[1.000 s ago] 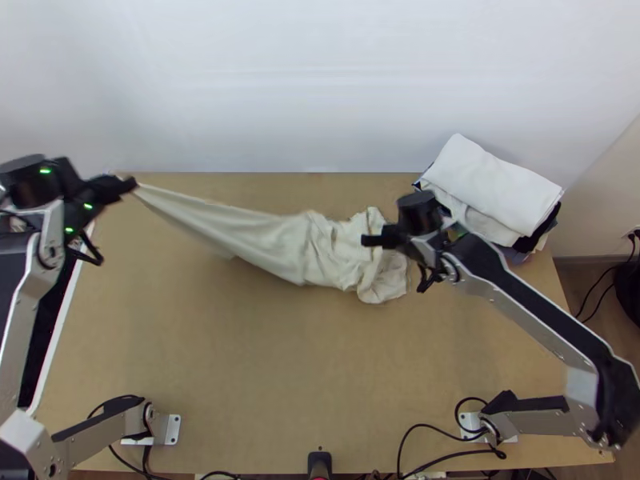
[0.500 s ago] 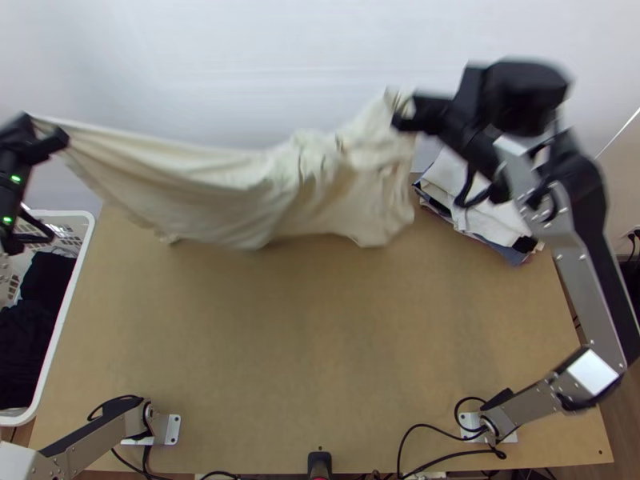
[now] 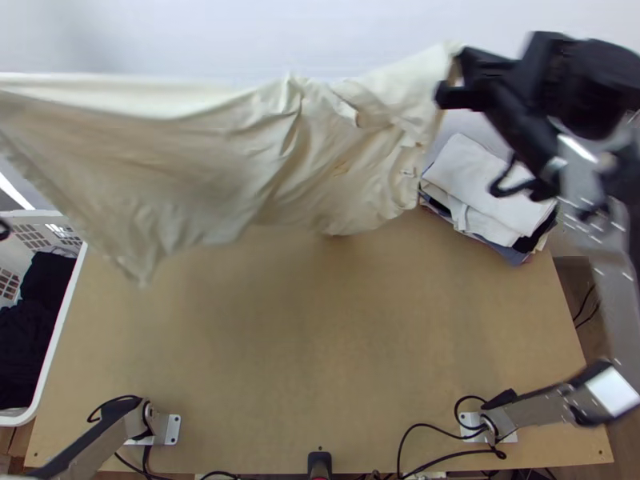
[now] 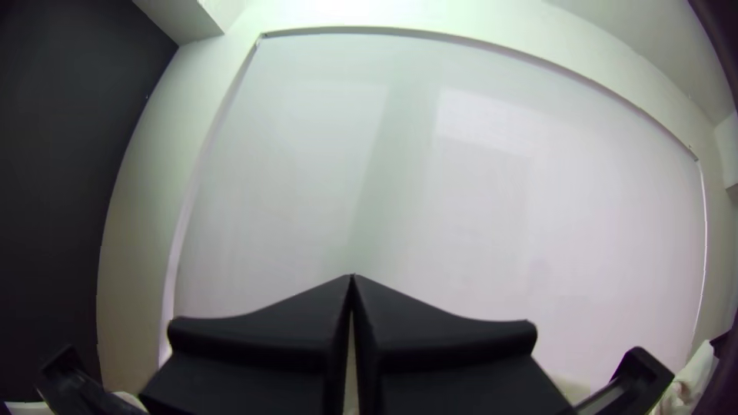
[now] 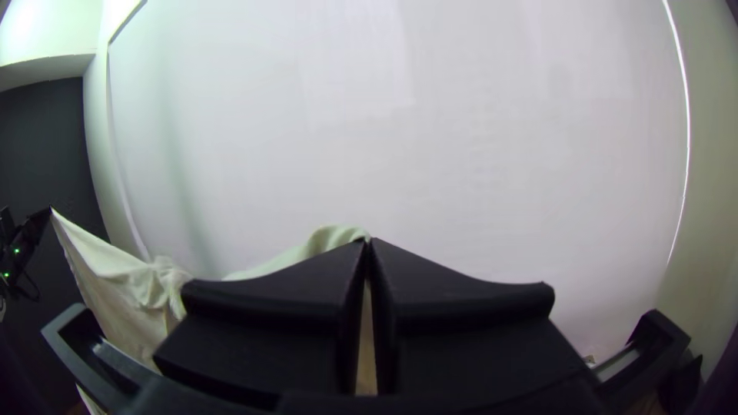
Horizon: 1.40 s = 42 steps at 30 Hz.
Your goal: Fold the t-shirt
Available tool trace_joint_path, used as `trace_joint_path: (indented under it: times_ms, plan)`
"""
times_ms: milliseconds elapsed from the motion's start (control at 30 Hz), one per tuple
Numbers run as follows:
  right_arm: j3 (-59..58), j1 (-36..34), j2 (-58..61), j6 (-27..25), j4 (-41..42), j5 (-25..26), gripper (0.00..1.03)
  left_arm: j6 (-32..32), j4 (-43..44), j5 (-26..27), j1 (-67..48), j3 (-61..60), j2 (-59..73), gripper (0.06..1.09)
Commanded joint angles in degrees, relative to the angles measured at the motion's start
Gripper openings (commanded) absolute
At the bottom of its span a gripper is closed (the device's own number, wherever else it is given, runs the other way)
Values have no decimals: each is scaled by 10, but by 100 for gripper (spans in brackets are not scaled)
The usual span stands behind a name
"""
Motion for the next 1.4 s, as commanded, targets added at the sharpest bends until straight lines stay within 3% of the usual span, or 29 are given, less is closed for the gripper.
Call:
trace_joint_path:
  times_ms: [0, 300, 900, 1100, 1367]
  plan:
    - [-15, -26, -77, -10, 22, 10, 3, 12, 23, -9, 18, -21, -29, 9]
    - [-66, -53, -109, -11, 38, 10, 3, 11, 32, -6, 12, -27, -23, 9]
    - [-101, -78, -49, -24, 190, 10, 3, -11, 76, -4, 0, -9, 50, 9]
    - [-115, -70, -98, -38, 147, 9, 3, -15, -6, -4, -45, 7, 11, 9]
    - [-119, -54, -228, -47, 16, 6, 3, -29, -149, -2, -138, 45, -76, 9]
